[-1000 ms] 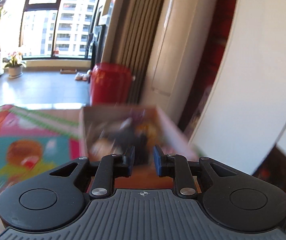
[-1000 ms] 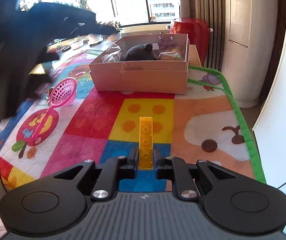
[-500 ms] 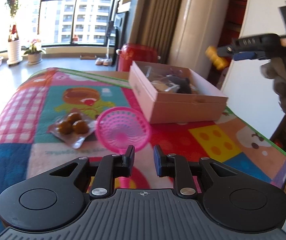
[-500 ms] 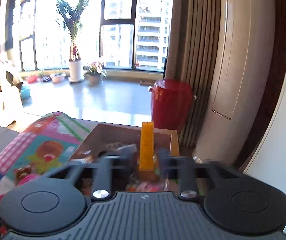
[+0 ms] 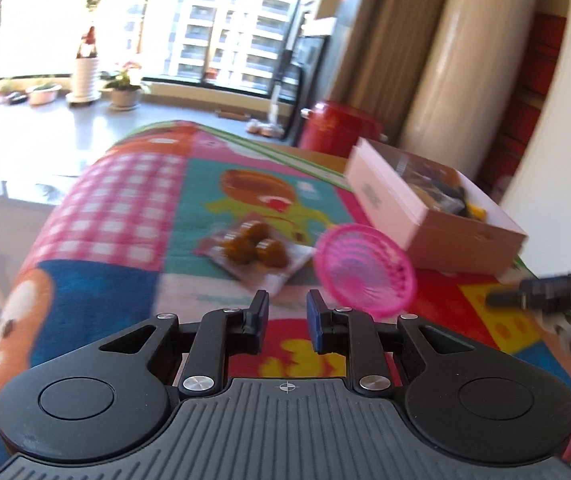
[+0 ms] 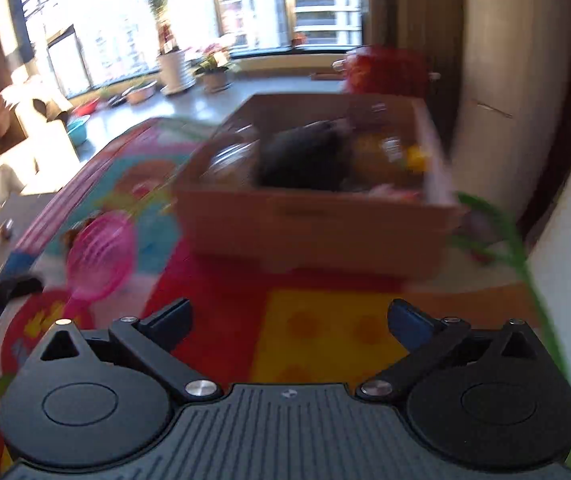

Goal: Organize objects
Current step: 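Grasp the handle of the pink toy net with the right tool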

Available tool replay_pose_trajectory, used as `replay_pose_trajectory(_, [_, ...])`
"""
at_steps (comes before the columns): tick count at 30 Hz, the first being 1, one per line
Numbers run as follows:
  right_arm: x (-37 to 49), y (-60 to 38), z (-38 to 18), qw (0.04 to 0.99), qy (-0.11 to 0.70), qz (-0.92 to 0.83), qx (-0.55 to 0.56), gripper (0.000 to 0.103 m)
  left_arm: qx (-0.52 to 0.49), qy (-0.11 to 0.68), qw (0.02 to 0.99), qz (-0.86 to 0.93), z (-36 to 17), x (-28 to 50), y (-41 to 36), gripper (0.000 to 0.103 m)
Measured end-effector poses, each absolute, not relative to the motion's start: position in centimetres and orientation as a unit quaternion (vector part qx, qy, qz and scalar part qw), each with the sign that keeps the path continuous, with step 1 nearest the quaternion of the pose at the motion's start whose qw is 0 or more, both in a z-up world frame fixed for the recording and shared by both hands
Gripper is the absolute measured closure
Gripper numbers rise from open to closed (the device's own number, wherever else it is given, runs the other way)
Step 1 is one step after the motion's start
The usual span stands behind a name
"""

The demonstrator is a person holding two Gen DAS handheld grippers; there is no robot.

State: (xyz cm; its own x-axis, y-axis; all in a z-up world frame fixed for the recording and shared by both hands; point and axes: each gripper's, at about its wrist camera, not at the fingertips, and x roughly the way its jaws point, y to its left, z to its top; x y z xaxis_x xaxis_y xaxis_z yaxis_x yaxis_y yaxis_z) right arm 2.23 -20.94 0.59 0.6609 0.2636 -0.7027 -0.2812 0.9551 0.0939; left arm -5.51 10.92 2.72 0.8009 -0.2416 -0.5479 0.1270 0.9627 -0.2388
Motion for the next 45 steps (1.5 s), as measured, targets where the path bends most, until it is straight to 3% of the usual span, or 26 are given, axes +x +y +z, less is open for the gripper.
replay_pose_trajectory(6, [0.7,-11.7,0.3,0.906,0.334,0.244,-0.094,0.0,-0.1,0.296,0.949,-0.045,3.1,-5.8,13.3,0.08])
replay_pose_trajectory(10, [3.0,-7.3,-0.7,0.901,0.345,0.244,-0.102,0.0,-0.09,0.306,0.947,-0.035,3.1,-5.7,14.0,0.08])
replay_pose_trajectory(11, [3.6,-6.8,-1.0,0.901,0.348,0.238,-0.103,0.003,-0.087,0.309,0.946,-0.037,3.0,-5.7,14.1,0.08])
replay_pose_trajectory(13, [4.0,-6.7,-1.1,0.897,0.36,0.235,-0.1,0.03,-0.084,0.314,0.945,-0.044,2.7,-5.7,14.2,0.08])
replay_pose_trajectory(17, [2.3,-9.1,-0.8,0.898,0.36,0.23,-0.101,0.053,-0.084,0.324,0.94,-0.059,2.1,-5.3,14.0,0.08])
replay_pose_trajectory(23, [0.2,-16.3,-1.0,0.914,0.362,0.17,-0.074,0.055,-0.018,0.345,0.93,-0.123,1.6,-4.4,9.0,0.078])
replay_pose_trajectory(25, [0.0,-18.5,-1.0,0.921,0.357,0.139,-0.065,0.055,0.0,0.352,0.924,-0.151,1.6,-4.2,7.0,0.075])
replay_pose_trajectory(26, [0.0,-19.5,-1.1,0.923,0.358,0.131,-0.057,0.055,0.012,0.354,0.921,-0.162,1.6,-4.1,6.1,0.067])
replay_pose_trajectory(27, [-0.1,-20.4,-1.2,0.924,0.358,0.126,-0.047,0.049,0.03,0.355,0.918,-0.171,1.7,-4.1,5.1,0.052])
replay_pose_trajectory(28, [0.0,-21.1,-1.3,0.924,0.359,0.124,-0.038,0.043,0.046,0.359,0.914,-0.184,1.7,-4.2,4.2,0.046])
replay_pose_trajectory(29, [-0.1,-21.6,-1.4,0.925,0.358,0.123,-0.029,0.028,0.061,0.362,0.909,-0.195,1.7,-4.3,3.3,0.037])
replay_pose_trajectory(30, [-0.1,-21.9,-1.5,0.927,0.355,0.122,-0.022,0.02,0.074,0.365,0.905,-0.207,1.6,-4.4,2.7,0.034])
replay_pose_trajectory(32, [-0.6,-21.9,-1.3,0.928,0.346,0.134,-0.024,0.017,0.089,0.367,0.898,-0.226,1.6,-4.9,1.7,0.034])
replay_pose_trajectory(35, [-1.3,-20.5,-0.8,0.925,0.331,0.178,-0.055,0.0,0.081,0.37,0.894,-0.239,1.8,-5.2,1.7,0.035])
replay_pose_trajectory(42, [0.7,-17.3,-0.5,0.914,0.324,0.218,-0.106,0.0,0.08,0.331,0.926,-0.162,4.2,-3.4,5.6,0.039])
replay_pose_trajectory(45, [1.4,-17.5,-1.3,0.911,0.343,0.214,-0.085,0.0,0.028,0.328,0.932,-0.148,4.9,0.1,8.8,0.039])
